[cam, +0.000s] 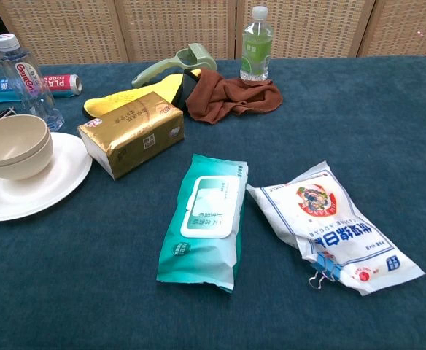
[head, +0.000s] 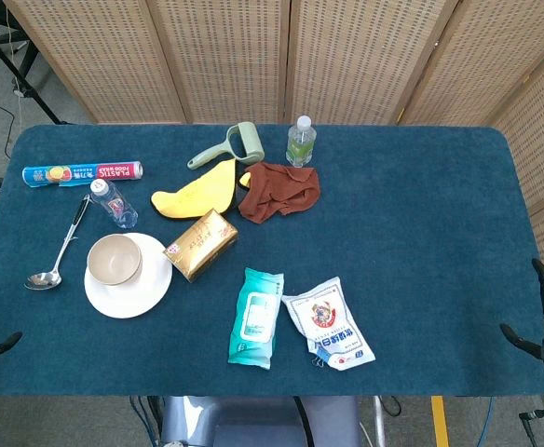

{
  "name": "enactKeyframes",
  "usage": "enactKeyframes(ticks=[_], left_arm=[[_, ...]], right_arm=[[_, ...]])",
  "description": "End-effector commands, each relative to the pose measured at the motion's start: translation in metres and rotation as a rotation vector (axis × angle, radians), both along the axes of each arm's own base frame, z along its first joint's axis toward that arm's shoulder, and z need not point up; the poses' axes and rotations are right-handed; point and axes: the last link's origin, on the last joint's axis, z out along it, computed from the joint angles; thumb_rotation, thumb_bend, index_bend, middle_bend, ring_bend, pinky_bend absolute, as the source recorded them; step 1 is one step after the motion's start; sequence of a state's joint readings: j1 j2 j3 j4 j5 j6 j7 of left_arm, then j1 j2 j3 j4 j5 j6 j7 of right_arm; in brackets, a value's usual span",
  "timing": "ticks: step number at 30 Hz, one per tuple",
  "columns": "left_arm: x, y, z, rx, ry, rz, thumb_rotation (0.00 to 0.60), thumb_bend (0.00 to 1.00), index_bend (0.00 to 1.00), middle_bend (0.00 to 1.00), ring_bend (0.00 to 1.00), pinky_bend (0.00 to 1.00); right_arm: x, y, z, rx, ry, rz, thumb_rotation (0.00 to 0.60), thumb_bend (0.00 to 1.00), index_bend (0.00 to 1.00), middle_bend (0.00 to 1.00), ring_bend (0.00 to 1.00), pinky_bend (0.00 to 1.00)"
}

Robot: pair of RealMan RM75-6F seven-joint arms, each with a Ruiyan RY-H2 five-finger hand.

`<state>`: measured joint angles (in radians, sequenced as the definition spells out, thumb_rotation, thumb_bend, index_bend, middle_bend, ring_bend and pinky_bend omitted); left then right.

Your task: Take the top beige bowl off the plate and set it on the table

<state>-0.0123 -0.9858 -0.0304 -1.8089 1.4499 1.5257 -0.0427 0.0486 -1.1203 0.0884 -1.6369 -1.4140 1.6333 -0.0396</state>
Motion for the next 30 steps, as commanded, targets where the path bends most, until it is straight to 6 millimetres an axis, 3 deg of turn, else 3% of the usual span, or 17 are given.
enactKeyframes(ticks=[1,8,10,15,18,26,30], left_arm=[[0.0,-0.001,0.0,-0.007,-0.003,-0.006,0.6,0.0,0.03,0.0,0.0,0.0],[-0.002,0.008,-0.009,-0.059,0.0,-0.023,0.6,0.0,0.04,0.0,0.0,0.0],[0.0,0.02,-0.017,-0.102,-0.04,-0.048,0.6,0.04,0.12,0.0,0.0,0.0],[0.001,0.051,-0.031,-0.202,-0.08,-0.02,0.6,0.17,0.42,0.0,0.0,0.0],[0.002,0.069,-0.036,-0.212,-0.074,0.004,0.6,0.21,0.51,0.0,0.0,0.0],[0.002,0.099,-0.049,-0.232,-0.043,0.064,0.6,0.25,0.52,0.0,0.0,0.0],[-0.008,0.111,-0.06,-0.251,-0.042,0.115,0.6,0.27,0.52,0.0,0.0,0.0]], right_arm=[[0.0,0.0,0.0,0.004,-0.012,-0.002,0.6,0.0,0.0,0.0,0.0,0.0],[0.002,0.003,0.001,0.006,-0.032,0.001,0.6,0.0,0.0,0.0,0.0,0.0],[0.003,0.003,0.001,0.004,-0.031,0.007,0.6,0.0,0.0,0.0,0.0,0.0],[0.002,0.002,0.0,0.013,-0.052,-0.001,0.6,0.0,0.0,0.0,0.0,0.0],[0.001,0.001,-0.001,0.023,-0.07,-0.011,0.6,0.0,0.0,0.0,0.0,0.0],[-0.002,0.0,0.0,0.034,-0.109,-0.022,0.6,0.0,0.0,0.0,0.0,0.0],[-0.002,0.0,-0.002,0.055,-0.13,-0.028,0.6,0.0,0.0,0.0,0.0,0.0]])
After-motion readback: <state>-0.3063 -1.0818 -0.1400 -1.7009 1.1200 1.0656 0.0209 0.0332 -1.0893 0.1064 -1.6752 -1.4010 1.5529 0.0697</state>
